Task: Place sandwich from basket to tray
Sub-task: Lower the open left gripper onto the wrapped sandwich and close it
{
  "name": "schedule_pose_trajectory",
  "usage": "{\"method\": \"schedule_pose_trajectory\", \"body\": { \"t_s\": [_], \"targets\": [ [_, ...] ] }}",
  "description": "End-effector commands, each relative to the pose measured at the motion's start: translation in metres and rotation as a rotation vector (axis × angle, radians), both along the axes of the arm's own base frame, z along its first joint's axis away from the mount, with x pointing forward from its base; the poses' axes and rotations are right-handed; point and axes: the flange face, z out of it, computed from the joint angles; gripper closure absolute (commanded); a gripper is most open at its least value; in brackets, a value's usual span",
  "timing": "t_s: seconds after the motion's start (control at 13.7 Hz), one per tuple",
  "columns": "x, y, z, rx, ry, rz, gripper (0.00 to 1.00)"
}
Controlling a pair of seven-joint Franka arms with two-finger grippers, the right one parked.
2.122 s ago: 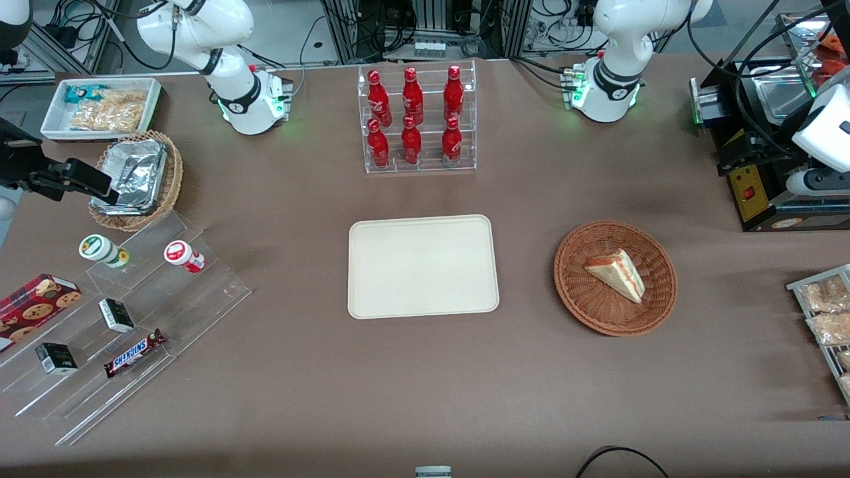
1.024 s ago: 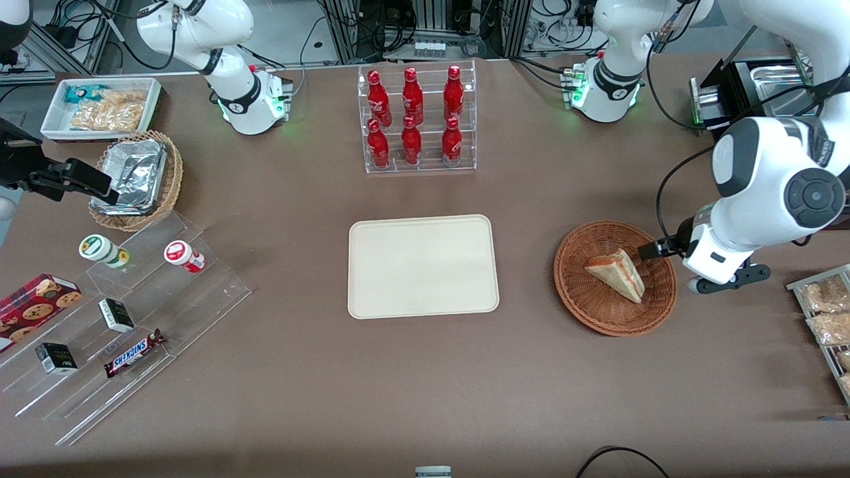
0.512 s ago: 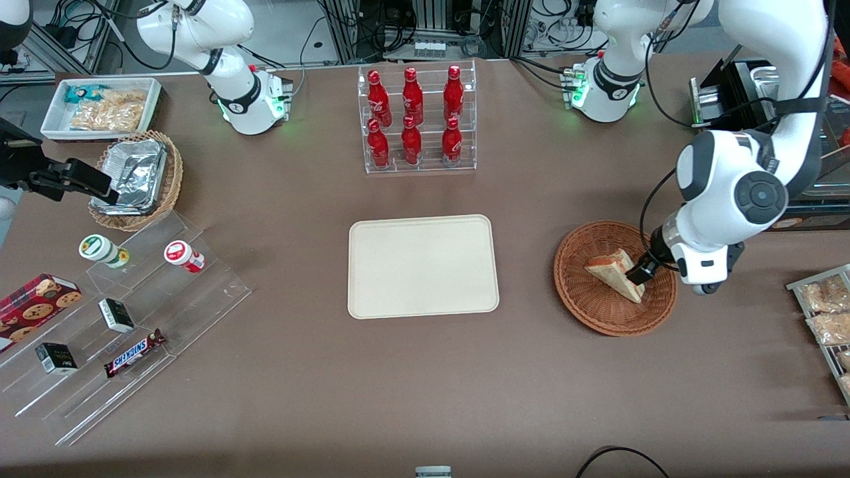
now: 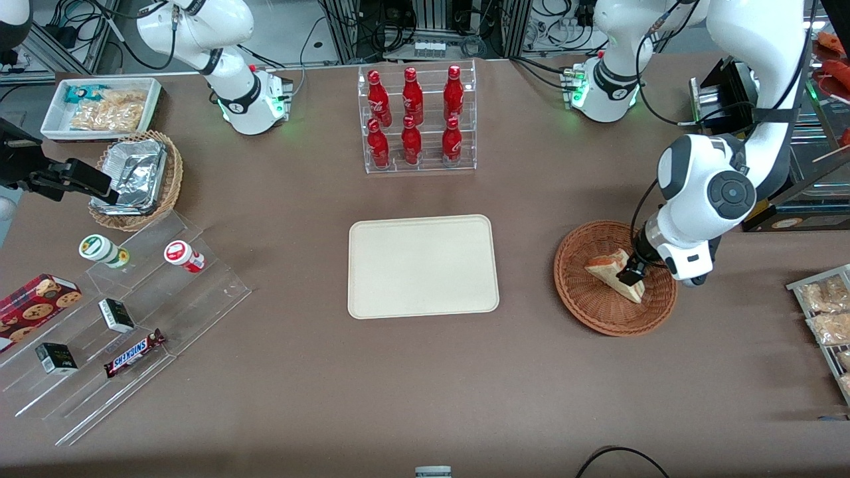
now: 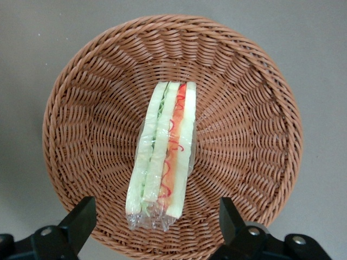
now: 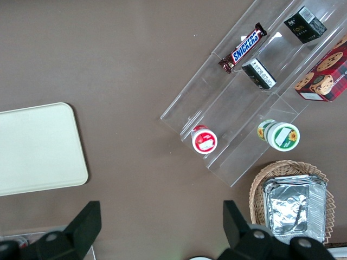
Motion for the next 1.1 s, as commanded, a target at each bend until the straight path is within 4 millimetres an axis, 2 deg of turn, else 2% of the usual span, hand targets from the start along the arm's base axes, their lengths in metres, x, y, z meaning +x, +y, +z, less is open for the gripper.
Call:
{"method": "schedule_pose_trajectory", "body": {
  "t_s": [0.0,0.37,0.44,0.51,0.66,0.73,0.95,1.02],
  "targets": [
    [-0.001,-0.002,-0.013,-0.002,-0.023,0.028,0.0],
    [-0.005,-0.001,-0.037,-0.008,0.007,0.031,0.0],
    [-0.004,-0.001,-0.04,-0.012,0.009,0.036,0.03],
    [-0.004,-0.001,-0.044,-0.017,0.005,0.045,0.13],
    [0.0,-0.001,-0.046,-0.021,0.002,0.075,0.66],
    [0.001,-0.001,-0.045,-0.022,-0.001,0.076,0.84],
    [0.008,-0.001,-0.035,-0.023,-0.017,0.076,0.91],
    [0.012,-0.001,-0.025,-0.024,-0.034,0.076,0.94]
  ]
}}
